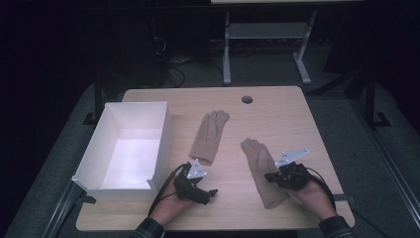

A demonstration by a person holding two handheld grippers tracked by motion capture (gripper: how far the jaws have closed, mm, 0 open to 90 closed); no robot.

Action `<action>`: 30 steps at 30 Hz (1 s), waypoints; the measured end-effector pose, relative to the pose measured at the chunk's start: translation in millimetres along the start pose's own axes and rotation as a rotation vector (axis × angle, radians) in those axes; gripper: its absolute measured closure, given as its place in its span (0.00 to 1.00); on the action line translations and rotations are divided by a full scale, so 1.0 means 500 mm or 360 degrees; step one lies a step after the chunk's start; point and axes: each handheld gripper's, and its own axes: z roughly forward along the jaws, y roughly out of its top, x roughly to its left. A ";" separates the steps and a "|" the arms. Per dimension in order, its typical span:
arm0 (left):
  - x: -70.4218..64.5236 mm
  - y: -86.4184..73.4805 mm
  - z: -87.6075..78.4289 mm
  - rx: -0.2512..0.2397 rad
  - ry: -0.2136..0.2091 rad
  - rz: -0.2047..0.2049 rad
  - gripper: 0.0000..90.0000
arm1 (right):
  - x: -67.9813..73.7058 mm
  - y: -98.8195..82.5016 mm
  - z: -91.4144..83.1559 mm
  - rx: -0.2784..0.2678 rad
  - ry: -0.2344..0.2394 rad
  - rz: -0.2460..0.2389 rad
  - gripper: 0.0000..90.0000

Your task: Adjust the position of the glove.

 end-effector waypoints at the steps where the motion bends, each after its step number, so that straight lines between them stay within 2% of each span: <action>1: 0.000 0.000 0.000 0.0004 -0.0001 0.0005 0.14 | -0.022 0.008 0.000 -0.0041 -0.0028 0.0026 1.00; 2: 0.000 0.000 0.000 0.0004 -0.0001 0.0005 0.14 | -0.022 0.008 0.000 -0.0041 -0.0028 0.0026 1.00; 4: 0.000 0.000 0.000 0.0005 -0.0002 0.0005 0.14 | -0.041 0.016 0.002 -0.0056 -0.0063 0.0045 1.00; 5: 0.000 0.001 0.000 0.0008 -0.0004 0.0005 0.14 | -0.060 0.021 0.009 -0.0057 -0.0091 0.0059 1.00; 6: 0.000 0.001 0.000 0.0008 -0.0004 0.0005 0.14 | -0.060 0.021 0.009 -0.0057 -0.0091 0.0059 1.00; 8: 0.000 0.001 0.000 0.0007 -0.0004 0.0005 0.14 | -0.079 0.027 0.017 -0.0070 -0.0098 0.0080 1.00; 11: 0.000 0.001 0.000 0.0010 -0.0005 0.0007 0.13 | -0.099 0.034 0.033 -0.0054 -0.0111 0.0103 1.00; 12: 0.000 0.001 0.000 0.0013 -0.0006 0.0010 0.14 | -0.105 0.034 0.042 -0.0025 -0.0110 0.0107 1.00; 15: -0.001 0.001 -0.001 0.0012 -0.0010 0.0007 0.14 | -0.106 0.031 0.044 0.0003 -0.0125 0.0102 1.00; 17: -0.002 0.000 -0.001 0.0011 -0.0011 0.0005 0.14 | -0.107 0.029 0.041 -0.0011 -0.0108 0.0120 1.00; 19: -0.002 0.000 -0.001 0.0009 -0.0011 0.0003 0.14 | -0.106 0.026 0.044 0.0016 -0.0107 0.0123 1.00; 20: -0.002 0.000 -0.001 0.0009 -0.0011 0.0004 0.13 | -0.105 0.024 0.049 0.0039 -0.0115 0.0109 1.00; 23: -0.002 0.000 -0.001 0.0006 -0.0010 0.0004 0.14 | -0.102 0.020 0.053 0.0038 -0.0128 0.0102 1.00; 30: -0.002 0.000 -0.001 0.0006 -0.0009 0.0010 0.14 | -0.091 0.000 0.032 0.0073 -0.0149 0.0117 1.00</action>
